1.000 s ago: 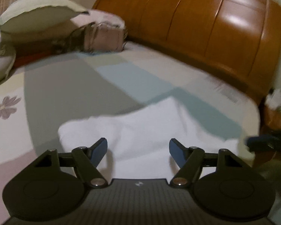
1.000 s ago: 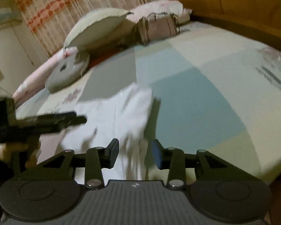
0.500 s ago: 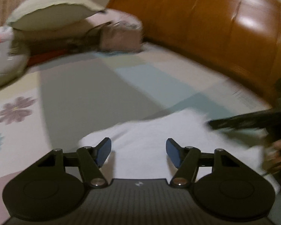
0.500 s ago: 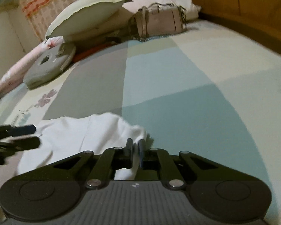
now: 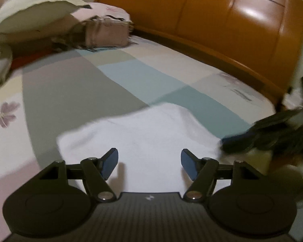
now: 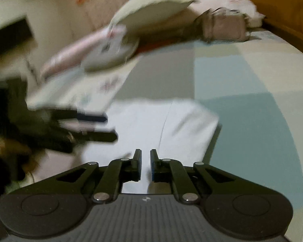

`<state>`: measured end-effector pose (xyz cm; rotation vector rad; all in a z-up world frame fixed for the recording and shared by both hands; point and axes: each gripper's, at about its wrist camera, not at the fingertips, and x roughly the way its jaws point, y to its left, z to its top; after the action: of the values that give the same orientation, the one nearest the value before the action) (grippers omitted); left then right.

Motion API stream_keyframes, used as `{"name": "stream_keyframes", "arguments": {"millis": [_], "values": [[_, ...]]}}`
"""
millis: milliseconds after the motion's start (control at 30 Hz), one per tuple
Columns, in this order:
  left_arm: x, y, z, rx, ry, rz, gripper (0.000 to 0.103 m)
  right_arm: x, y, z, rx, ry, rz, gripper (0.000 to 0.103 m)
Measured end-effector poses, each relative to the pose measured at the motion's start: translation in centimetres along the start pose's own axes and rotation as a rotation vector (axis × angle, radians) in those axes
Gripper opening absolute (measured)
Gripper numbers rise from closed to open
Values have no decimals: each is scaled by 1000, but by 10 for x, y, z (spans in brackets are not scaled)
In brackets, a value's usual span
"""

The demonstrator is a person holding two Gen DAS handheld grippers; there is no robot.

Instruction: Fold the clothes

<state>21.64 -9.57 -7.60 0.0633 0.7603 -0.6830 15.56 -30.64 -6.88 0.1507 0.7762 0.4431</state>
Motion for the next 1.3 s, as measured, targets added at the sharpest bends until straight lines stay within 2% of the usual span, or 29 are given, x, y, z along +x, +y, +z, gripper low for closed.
{"name": "stream_keyframes", "arguments": {"millis": [33, 67, 100, 200, 300, 400, 467, 533, 600, 667, 733, 767, 833, 1033, 1133, 1267, 1300], "values": [[-1, -4, -6, -1, 17, -11, 73, 6, 0, -7, -18, 29, -43, 4], [1, -6, -12, -6, 47, 5, 73, 10, -3, -15, -21, 55, -77, 0], [4, -7, -18, -9, 81, 45, 72, 8, -7, -20, -16, 49, -76, 0], [-11, -16, -19, -2, 63, 76, 72, -6, -7, -25, -16, 36, -104, 0], [-28, -27, -20, 9, 25, 71, 72, -23, 14, -19, -76, -5, -133, 10], [-39, -39, -25, 19, -5, -5, 76, -30, 30, -25, -89, -10, -74, 14], [-38, -43, -38, -10, 32, -30, 76, -22, 32, -35, -86, 47, -82, 14], [-32, -45, -56, -48, 95, -10, 75, -16, 26, -50, -61, 107, -117, 13], [-30, -49, -71, -63, 129, 21, 75, -21, 20, -59, -29, 105, -114, 13], [-43, -56, -73, -52, 101, 26, 75, -33, 23, -58, -23, 78, -121, 15], [-57, -64, -72, -43, 54, 3, 76, -42, 28, -56, -30, 48, -131, 29], [-61, -67, -73, -42, 42, -16, 79, -45, 31, -54, -36, 36, -135, 32], [-65, -70, -76, -48, 45, -43, 82, -45, 33, -54, -33, 32, -141, 33], [-61, -74, -94, -77, 129, -26, 81, -43, 36, -58, 6, 33, -146, 34], [-70, -71, -89, -70, 71, -44, 86, -46, 39, -58, 7, 21, -142, 39], [-54, -62, -90, -105, 131, 20, 86, -48, 43, -55, -1, 0, -142, 46], [-55, -60, -87, -96, 120, 36, 86, -49, 44, -53, -11, -4, -144, 52]]}}
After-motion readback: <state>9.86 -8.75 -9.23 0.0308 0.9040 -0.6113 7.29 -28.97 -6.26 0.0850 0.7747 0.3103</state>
